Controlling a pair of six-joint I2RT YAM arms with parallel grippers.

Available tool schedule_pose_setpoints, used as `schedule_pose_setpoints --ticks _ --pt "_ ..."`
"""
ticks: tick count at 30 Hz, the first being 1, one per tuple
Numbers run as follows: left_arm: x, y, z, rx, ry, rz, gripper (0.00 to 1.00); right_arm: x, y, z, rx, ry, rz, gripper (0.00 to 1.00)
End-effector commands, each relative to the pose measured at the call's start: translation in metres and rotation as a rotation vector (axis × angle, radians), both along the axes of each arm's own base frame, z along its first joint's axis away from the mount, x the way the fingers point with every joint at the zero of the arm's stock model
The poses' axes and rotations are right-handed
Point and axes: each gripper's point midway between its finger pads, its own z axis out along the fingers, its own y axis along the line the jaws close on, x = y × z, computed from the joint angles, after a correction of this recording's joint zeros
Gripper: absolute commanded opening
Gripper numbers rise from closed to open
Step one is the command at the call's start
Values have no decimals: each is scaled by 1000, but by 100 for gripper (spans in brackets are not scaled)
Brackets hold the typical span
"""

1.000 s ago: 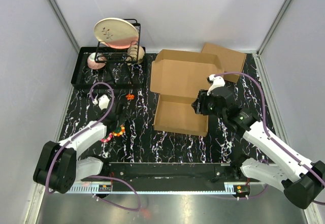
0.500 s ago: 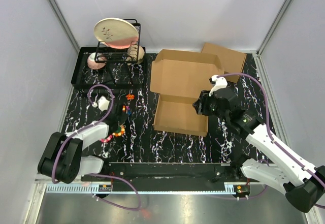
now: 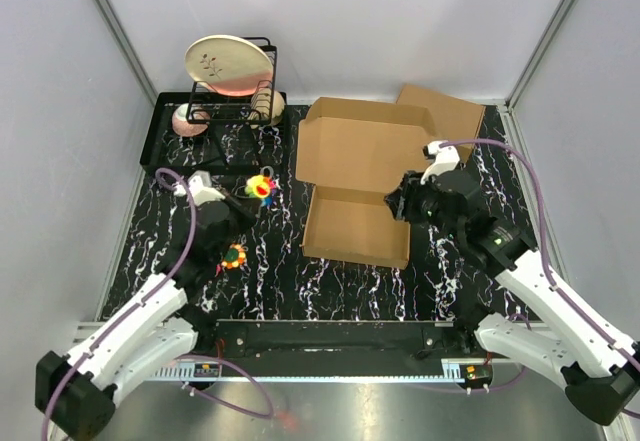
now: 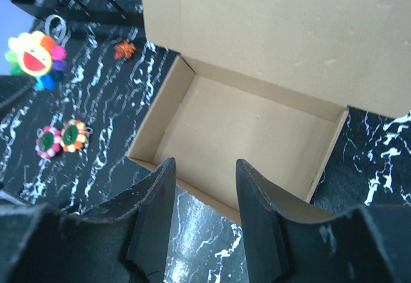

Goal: Fold the paper box

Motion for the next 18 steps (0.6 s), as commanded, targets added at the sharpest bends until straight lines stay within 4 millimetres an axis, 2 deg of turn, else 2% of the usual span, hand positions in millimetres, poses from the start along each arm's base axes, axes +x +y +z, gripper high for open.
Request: schedule_pose_setpoints --ticks 1,4,6,7,8,10,12,13,14,15,16,18 --pt "-8 -63 53 -15 -117 -195 0 -1 -8 51 29 -116 -12 49" --pt "-10 -112 61 -18 -129 -336 0 -1 -13 55 12 -126 -31 49" --pt "-9 -147 52 16 -95 -430 4 0 -17 53 -2 -122 -47 49" --pt "-10 -159 49 26 -84 -466 9 -1 -18 52 -4 -120 -49 49" --pt "-9 -178 38 43 -54 -520 27 -1 -20 50 -11 -117 -57 49" --pt "-11 -191 22 87 -6 -561 43 -1 -23 46 -21 -106 -74 49" --pt "-9 -193 7 117 36 -554 62 -1 -30 41 -42 -95 -101 52" --pt "-8 -189 3 128 40 -537 67 0 -33 40 -48 -94 -117 53" --pt "-5 -181 10 135 13 -502 95 2 -40 40 -64 -101 -153 57" --pt "-3 -174 14 145 1 -477 99 3 -44 38 -78 -104 -173 59" --pt "-2 -166 28 135 -38 -456 99 4 -49 37 -88 -109 -200 60" --pt "5 -141 37 174 -69 -367 99 12 -66 39 -104 -136 -306 62"
